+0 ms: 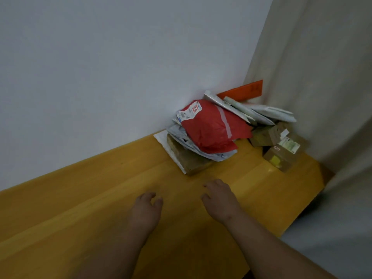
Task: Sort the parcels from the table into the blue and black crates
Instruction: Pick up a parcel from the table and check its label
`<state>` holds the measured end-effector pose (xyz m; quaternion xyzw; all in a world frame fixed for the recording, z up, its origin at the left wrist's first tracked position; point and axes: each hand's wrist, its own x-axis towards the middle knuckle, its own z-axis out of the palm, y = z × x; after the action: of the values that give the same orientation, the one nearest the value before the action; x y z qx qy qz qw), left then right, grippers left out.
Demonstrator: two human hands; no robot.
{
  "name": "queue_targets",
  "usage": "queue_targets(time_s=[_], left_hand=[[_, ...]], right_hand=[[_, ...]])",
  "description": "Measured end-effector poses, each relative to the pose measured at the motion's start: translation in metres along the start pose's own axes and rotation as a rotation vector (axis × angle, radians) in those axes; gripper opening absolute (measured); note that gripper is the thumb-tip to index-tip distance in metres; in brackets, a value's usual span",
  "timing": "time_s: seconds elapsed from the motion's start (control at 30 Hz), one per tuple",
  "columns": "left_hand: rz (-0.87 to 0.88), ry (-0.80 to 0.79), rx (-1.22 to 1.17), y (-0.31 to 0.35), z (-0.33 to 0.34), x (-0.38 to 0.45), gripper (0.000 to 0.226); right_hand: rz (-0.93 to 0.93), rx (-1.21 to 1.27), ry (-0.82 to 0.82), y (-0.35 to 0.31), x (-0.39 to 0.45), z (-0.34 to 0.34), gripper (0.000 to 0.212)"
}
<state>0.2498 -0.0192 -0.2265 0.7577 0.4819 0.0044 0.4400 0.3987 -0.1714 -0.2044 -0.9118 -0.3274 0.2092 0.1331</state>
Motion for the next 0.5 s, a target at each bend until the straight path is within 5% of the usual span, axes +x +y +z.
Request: queue_targets(time_s=[0.1, 0.23, 0.33, 0.5], left_hand=[[-0.037, 0.049, -0.013, 0.018, 0.017, 0.019, 0.043], [-0.108, 0.133, -0.104, 0.042, 0.038, 0.034, 0.042], [-0.172, 0.156, -0.135, 0.067, 0.054, 0.042, 0.041], [-0.222, 0.194, -0.241, 0.109, 0.078, 0.044, 0.042]], right_hand=[[-0.009, 0.139, 0.154, 0.022, 0.055, -0.014, 0.051], [0.221, 0.735, 0.329, 0.042, 0.116, -0.046, 0.064], [0.465, 1.085, 0.293, 0.065, 0.152, -0.068, 0.057], [0.577, 1.23, 0.173, 0.095, 0.192, -0.092, 0.075]])
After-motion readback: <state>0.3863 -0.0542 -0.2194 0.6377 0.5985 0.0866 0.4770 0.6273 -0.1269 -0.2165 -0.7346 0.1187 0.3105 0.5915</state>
